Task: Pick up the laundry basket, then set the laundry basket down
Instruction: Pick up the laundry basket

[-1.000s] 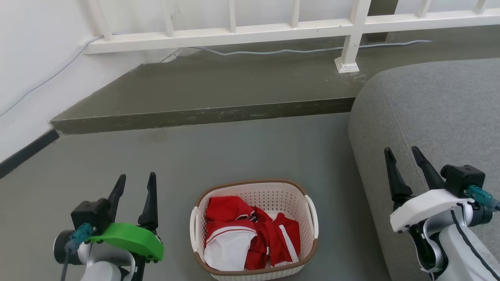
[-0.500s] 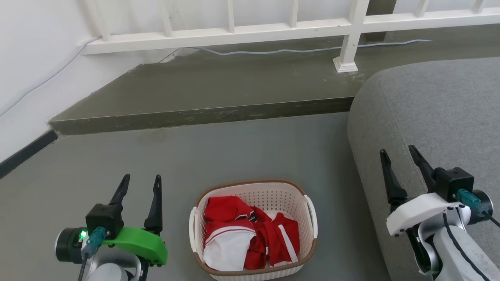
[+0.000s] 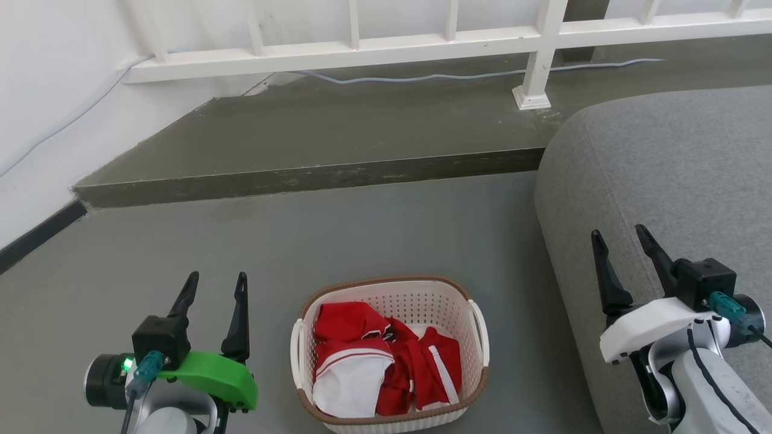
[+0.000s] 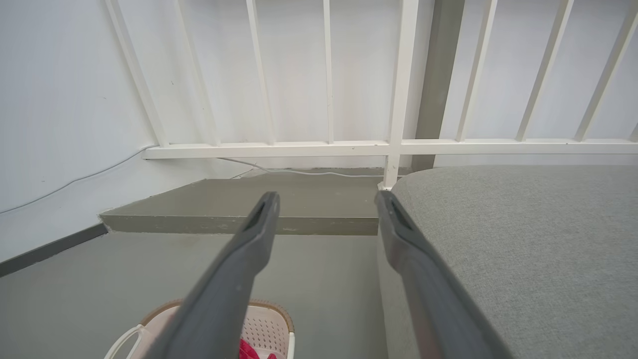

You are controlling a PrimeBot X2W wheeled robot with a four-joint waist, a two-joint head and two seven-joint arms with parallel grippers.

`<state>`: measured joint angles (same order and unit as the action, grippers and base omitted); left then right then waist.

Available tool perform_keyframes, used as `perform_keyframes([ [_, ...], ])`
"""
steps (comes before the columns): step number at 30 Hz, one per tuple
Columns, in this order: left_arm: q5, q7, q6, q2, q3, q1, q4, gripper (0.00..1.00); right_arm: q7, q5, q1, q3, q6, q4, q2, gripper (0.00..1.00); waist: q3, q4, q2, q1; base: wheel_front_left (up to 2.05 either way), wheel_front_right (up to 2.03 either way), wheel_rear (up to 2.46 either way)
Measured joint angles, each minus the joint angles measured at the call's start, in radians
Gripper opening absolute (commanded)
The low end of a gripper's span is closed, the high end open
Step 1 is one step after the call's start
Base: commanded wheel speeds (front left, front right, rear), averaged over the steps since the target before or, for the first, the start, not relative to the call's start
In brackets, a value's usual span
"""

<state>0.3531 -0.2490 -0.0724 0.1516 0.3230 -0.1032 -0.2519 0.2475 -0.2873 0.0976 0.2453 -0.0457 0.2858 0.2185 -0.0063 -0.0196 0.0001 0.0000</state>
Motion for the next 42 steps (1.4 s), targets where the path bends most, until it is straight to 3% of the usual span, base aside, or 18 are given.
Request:
perform_keyframes([
  [16,0.000,0.000,-0.002,-0.011,0.002,-0.038,0.001,1.00,0.000,0.006,0.008,-0.007,0.011,0.014,-0.007,1.00,0.049,0.005,0.0000,0.0000,0.00,0.00,0.00],
  [42,-0.005,0.002,-0.004,-0.034,-0.005,-0.242,0.026,1.00,0.000,0.016,0.216,-0.011,0.037,0.025,-0.020,1.00,0.380,0.010,0.0000,0.0001,0.00,0.00,0.00],
])
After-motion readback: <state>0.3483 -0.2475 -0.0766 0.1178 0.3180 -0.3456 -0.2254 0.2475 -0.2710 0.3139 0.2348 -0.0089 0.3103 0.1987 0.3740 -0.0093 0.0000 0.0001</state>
